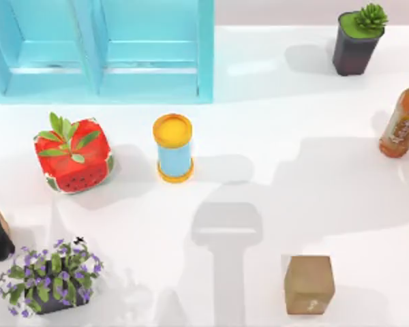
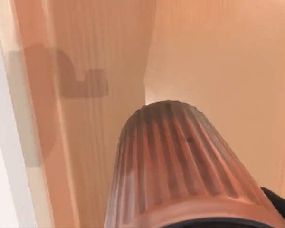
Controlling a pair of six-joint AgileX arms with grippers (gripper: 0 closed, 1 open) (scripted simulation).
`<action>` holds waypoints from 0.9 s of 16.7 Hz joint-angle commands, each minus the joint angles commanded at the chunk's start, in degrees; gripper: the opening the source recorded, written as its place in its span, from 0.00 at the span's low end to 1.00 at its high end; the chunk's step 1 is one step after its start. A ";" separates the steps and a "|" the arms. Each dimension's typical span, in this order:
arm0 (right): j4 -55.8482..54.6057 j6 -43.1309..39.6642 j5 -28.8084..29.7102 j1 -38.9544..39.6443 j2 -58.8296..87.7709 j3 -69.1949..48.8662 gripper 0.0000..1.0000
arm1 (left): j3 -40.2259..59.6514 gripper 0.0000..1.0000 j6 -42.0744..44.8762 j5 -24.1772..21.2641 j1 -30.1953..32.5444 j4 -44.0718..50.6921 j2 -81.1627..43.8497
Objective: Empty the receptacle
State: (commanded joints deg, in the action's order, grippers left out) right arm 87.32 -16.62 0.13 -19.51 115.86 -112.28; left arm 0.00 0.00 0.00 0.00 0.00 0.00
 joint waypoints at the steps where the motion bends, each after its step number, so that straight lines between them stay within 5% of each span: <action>1: -0.31 2.43 0.17 2.17 0.06 0.68 0.00 | 0.00 1.00 0.00 0.00 0.00 0.00 0.00; 15: -14.92 40.11 2.40 40.98 3.93 12.75 0.00 | 0.00 1.00 0.00 0.00 0.00 0.00 0.00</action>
State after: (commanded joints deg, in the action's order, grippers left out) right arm 72.40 23.49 2.53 21.47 119.79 -99.53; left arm 0.00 0.00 0.00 0.00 0.00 0.00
